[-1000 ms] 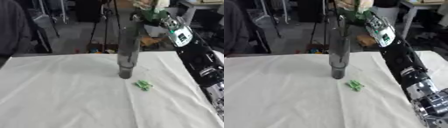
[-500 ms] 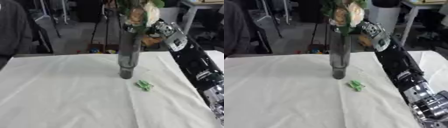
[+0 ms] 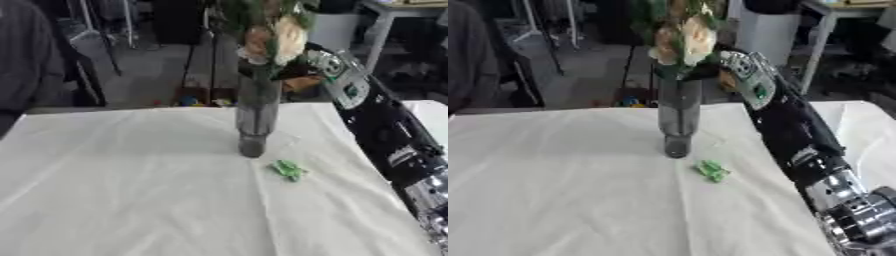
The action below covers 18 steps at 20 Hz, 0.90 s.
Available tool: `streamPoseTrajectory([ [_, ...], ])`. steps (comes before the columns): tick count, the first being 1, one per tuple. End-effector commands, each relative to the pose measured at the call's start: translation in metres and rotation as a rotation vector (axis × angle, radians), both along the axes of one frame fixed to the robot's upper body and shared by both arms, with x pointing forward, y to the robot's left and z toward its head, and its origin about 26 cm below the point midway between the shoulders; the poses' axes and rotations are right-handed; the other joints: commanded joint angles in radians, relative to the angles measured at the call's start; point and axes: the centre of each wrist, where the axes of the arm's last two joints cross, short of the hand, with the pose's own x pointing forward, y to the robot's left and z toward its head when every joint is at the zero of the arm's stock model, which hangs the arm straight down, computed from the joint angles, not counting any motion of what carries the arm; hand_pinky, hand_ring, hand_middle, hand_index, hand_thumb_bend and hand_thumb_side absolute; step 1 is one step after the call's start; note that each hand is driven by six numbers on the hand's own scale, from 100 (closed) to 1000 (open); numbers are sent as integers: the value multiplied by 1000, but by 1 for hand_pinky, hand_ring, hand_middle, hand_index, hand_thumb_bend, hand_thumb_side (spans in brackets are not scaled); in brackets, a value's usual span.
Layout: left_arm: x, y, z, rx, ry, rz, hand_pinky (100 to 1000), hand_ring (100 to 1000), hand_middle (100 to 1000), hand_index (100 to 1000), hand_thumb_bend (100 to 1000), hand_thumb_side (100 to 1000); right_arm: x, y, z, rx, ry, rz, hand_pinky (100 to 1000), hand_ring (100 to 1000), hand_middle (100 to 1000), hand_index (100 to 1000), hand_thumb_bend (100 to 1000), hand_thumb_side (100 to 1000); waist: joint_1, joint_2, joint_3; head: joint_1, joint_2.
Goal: Arrange flowers into the vase.
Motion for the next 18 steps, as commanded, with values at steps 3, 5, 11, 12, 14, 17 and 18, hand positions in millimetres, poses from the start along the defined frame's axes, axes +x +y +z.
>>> streamPoseTrajectory([
  [3, 0, 4, 7, 14, -22, 7, 755, 652, 699, 795, 611, 865, 1, -10, 9, 35, -73, -58, 1000, 1000, 1000, 948, 494, 814, 6, -11, 2, 0, -9],
  [5, 0, 4, 7, 14, -21, 6, 755, 653, 699, 795, 611, 865, 1, -11, 9, 49, -87, -65, 1000, 1000, 1000, 947, 496, 815, 6, -11, 1, 0, -9],
  [11, 0, 4, 6, 14, -19, 4, 756, 653, 699, 795, 609, 865, 1, -16, 10, 66, -114, -89, 1000, 1000, 1000, 953, 504, 817, 6, -11, 2, -1, -10],
  [12, 0, 4, 6, 14, -19, 4, 755, 653, 698, 795, 609, 865, 1, -17, 9, 66, -109, -97, 1000, 1000, 1000, 955, 504, 816, 6, -11, 2, 0, -10],
  [14, 0, 4, 6, 14, -19, 5, 756, 653, 698, 795, 610, 865, 1, -21, 8, 66, -99, -113, 1000, 1000, 1000, 958, 507, 816, 6, -11, 0, 1, -10],
  [17, 0, 5, 6, 13, -19, 6, 756, 653, 698, 795, 609, 865, 1, -27, 5, 66, -83, -133, 1000, 1000, 1000, 960, 519, 814, 5, -10, -3, 3, -10],
  [18, 0, 5, 6, 13, -18, 6, 756, 654, 698, 795, 608, 865, 1, -29, 5, 67, -78, -139, 1000, 1000, 1000, 959, 523, 813, 4, -10, -4, 4, -10],
])
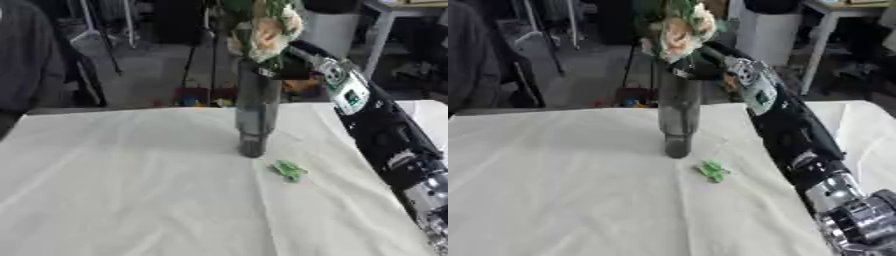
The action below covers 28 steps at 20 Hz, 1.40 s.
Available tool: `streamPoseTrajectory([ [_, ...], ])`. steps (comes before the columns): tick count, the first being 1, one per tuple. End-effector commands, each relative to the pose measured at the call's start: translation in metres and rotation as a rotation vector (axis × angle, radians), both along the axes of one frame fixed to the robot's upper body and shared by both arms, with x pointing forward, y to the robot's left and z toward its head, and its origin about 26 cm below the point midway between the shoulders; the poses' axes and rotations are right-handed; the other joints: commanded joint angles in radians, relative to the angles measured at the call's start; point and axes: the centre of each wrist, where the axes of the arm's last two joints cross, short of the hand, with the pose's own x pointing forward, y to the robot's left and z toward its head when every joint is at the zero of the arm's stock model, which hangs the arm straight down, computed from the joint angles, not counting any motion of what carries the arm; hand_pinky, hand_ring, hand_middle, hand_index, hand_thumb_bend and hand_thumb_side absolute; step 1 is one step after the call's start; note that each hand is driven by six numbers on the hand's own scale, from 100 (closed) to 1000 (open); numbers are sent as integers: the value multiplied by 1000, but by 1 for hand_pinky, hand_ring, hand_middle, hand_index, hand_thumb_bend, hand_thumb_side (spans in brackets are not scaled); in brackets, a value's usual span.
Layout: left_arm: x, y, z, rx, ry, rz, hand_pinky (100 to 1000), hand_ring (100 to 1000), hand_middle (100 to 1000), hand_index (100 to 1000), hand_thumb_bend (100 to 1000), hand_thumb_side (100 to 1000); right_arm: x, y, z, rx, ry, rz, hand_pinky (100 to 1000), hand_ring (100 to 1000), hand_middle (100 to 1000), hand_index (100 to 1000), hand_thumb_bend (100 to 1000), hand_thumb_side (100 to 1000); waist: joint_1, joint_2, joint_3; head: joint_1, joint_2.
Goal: Arrange flowers into the vase.
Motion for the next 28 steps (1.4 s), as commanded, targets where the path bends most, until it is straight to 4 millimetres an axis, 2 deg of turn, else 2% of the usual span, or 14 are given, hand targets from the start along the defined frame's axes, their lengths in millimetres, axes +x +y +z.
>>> streamPoseTrajectory([
  [1, 0, 5, 6, 13, -19, 7, 756, 654, 698, 795, 608, 865, -3, -17, 18, -11, -27, -42, 1000, 1000, 1000, 958, 534, 809, 1, -11, -3, 5, -10],
  [7, 0, 6, 6, 12, -19, 10, 756, 654, 697, 795, 608, 865, -5, -33, 13, 4, 7, -65, 1000, 1000, 1000, 959, 554, 806, -1, -12, -8, 11, -12],
  [13, 0, 6, 6, 12, -19, 14, 756, 654, 697, 795, 608, 865, -7, -40, 10, 6, 27, -70, 1000, 1000, 1000, 960, 565, 809, -2, -11, -15, 17, -12],
  [21, 0, 7, 5, 12, -19, 13, 757, 655, 696, 796, 607, 864, -3, -28, 15, 34, 12, -30, 1000, 1000, 1000, 955, 554, 817, 0, -12, -14, 20, -14],
  [25, 0, 6, 5, 12, -18, 12, 757, 655, 696, 796, 607, 864, -3, -19, 23, 52, -24, -3, 1000, 1000, 1000, 954, 552, 820, -1, -13, -13, 20, -13],
  [28, 0, 6, 5, 12, -17, 11, 757, 655, 696, 796, 608, 864, -3, -10, 32, 45, -50, 32, 1000, 1000, 1000, 964, 585, 810, -1, -16, -13, 21, -12],
])
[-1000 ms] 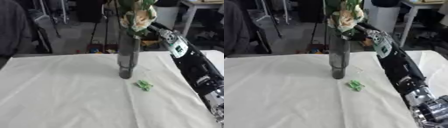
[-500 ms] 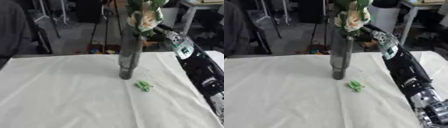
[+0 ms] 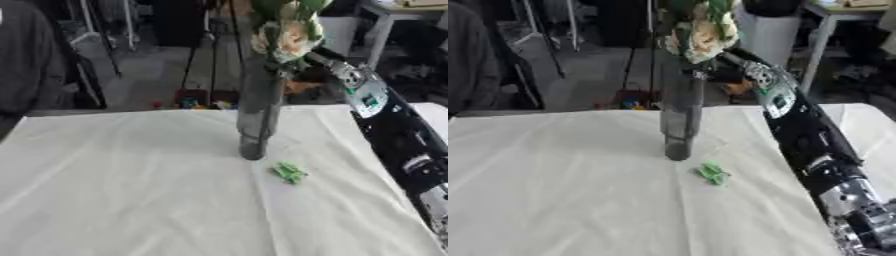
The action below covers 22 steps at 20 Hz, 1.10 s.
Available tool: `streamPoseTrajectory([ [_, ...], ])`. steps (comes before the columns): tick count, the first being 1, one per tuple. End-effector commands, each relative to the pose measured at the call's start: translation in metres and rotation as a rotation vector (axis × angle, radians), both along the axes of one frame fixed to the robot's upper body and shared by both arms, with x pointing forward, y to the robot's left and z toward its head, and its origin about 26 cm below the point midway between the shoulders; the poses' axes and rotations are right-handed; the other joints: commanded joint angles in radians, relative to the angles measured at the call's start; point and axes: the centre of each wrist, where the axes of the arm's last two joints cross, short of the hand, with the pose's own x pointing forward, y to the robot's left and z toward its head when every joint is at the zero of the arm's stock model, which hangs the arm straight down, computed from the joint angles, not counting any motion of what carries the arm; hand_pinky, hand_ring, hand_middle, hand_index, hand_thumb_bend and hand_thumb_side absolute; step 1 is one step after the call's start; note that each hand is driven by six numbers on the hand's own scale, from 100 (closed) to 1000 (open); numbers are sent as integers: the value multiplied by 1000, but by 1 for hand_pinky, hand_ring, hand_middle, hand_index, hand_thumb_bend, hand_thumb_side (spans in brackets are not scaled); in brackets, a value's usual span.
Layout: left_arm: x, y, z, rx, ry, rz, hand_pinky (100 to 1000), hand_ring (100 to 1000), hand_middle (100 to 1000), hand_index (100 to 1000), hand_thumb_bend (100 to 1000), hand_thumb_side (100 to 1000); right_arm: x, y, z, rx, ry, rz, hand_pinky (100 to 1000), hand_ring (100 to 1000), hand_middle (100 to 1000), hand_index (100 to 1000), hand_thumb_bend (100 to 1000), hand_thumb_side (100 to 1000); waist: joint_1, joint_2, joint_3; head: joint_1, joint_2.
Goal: Arrange flowers into the vase.
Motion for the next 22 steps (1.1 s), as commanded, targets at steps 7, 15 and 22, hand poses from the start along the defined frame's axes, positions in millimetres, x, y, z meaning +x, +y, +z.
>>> streamPoseTrajectory([
  [7, -1, 6, 6, 13, -20, 10, 757, 656, 695, 796, 608, 864, -5, 15, 35, -74, -55, 100, 1000, 1000, 1000, 990, 643, 807, 0, -23, -5, 9, -3],
  [15, -1, 7, 5, 12, -18, 17, 756, 656, 694, 796, 607, 864, -7, 4, 15, -127, 46, 94, 1000, 1000, 1000, 988, 657, 806, 1, -27, -15, 19, -2],
  [22, -1, 9, 4, 10, -15, 24, 757, 656, 694, 796, 606, 864, -10, -11, 6, -115, 68, 55, 1000, 1000, 1000, 984, 655, 805, 2, -28, -27, 27, -1],
])
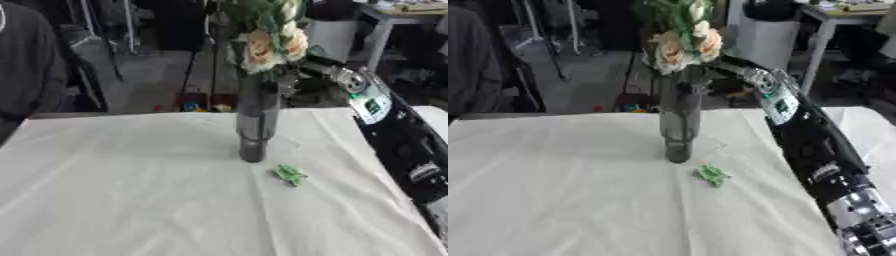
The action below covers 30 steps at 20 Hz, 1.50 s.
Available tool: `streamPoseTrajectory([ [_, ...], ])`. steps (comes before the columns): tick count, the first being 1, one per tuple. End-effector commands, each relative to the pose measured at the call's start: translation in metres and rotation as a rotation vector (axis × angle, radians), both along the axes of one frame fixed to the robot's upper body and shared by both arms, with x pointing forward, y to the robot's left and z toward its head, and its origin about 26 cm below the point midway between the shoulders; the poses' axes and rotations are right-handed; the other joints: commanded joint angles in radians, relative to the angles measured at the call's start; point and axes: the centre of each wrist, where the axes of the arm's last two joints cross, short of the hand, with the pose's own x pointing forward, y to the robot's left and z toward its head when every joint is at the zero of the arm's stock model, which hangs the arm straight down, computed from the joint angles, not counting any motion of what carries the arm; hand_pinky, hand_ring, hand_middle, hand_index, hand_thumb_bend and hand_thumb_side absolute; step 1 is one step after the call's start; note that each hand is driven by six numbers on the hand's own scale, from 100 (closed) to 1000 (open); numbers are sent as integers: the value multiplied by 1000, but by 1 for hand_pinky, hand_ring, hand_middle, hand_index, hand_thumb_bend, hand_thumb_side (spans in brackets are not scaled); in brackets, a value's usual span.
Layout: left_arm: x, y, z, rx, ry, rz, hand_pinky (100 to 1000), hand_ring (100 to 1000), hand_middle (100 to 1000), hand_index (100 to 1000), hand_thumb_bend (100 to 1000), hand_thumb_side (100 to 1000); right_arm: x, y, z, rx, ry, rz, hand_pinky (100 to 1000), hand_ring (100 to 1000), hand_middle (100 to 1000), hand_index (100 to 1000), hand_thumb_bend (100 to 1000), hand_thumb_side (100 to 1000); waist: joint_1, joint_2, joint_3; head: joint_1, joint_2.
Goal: Arrange flowers into the vase.
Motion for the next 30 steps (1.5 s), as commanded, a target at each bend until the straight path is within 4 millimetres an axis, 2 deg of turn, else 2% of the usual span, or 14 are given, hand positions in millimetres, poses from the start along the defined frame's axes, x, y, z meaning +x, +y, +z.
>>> streamPoseTrajectory([
  [1, -1, 6, 7, 15, -23, 12, 757, 656, 694, 796, 606, 864, -4, -16, 16, -15, -34, -38, 1000, 1000, 1000, 982, 654, 804, 3, -15, -5, 6, 0],
  [9, -1, 7, 6, 16, -19, 18, 756, 657, 694, 796, 605, 864, -6, -24, 17, 23, -62, -61, 1000, 1000, 1000, 973, 644, 796, 1, -18, -16, 13, 1],
  [17, -1, 6, 6, 17, -19, 12, 756, 657, 693, 796, 605, 863, -2, -2, 33, 22, -129, 7, 1000, 1000, 1000, 978, 654, 781, 1, -22, -2, 6, 3],
  [20, -1, 7, 6, 17, -18, 15, 756, 657, 693, 796, 605, 864, -4, 0, 39, -11, -152, 22, 1000, 1000, 1000, 989, 662, 776, -2, -23, -6, 9, 2],
  [30, -1, 8, 4, 15, -17, 22, 756, 657, 693, 796, 605, 864, -7, -18, 18, -43, -93, -35, 1000, 1000, 1000, 987, 656, 794, -9, -25, -28, 19, -1],
])
